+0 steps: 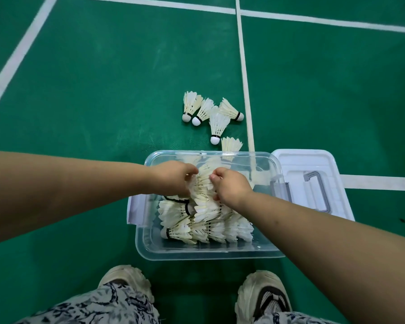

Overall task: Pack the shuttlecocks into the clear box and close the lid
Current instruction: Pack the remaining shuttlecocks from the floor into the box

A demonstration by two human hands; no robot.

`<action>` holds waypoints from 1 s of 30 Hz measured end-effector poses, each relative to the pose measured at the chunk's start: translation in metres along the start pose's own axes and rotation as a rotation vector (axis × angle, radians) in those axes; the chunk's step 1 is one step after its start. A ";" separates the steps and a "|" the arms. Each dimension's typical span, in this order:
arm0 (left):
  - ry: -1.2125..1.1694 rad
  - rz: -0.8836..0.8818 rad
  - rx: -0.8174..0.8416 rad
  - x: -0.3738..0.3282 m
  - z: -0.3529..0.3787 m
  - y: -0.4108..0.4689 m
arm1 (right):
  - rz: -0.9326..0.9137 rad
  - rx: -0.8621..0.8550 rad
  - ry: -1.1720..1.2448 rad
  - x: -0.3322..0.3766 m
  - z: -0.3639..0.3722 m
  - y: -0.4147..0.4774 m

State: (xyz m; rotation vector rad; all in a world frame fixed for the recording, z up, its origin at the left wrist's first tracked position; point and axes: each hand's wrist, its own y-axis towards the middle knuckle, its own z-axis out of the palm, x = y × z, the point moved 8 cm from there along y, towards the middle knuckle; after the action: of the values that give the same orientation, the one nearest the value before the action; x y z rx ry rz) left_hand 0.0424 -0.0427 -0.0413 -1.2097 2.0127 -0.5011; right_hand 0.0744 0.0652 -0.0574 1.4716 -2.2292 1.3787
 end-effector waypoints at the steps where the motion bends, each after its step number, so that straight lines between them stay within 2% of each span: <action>1: 0.031 0.009 0.006 -0.002 0.000 -0.003 | 0.004 0.014 0.001 0.003 -0.001 -0.001; 8: 0.180 0.014 -0.030 -0.013 -0.005 -0.023 | -0.052 -0.041 -0.113 0.024 -0.034 -0.016; 14: 0.099 0.047 -0.018 -0.026 -0.027 -0.036 | -0.108 -0.092 -0.122 0.042 -0.054 -0.022; 18: 0.086 0.099 -0.164 -0.040 -0.065 -0.030 | -0.154 -0.156 -0.190 0.052 -0.070 -0.011; 23: 0.030 0.075 -0.328 -0.033 -0.105 0.002 | -0.114 -0.231 -0.244 0.054 -0.099 0.020; 30: 0.060 0.008 -0.275 0.003 -0.101 0.056 | 0.009 -0.125 -0.221 0.022 -0.105 0.067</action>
State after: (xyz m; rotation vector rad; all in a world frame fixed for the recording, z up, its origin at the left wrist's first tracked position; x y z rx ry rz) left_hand -0.0674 -0.0216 -0.0116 -1.3615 2.1901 -0.2640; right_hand -0.0260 0.1354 -0.0264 1.6412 -2.4046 1.1031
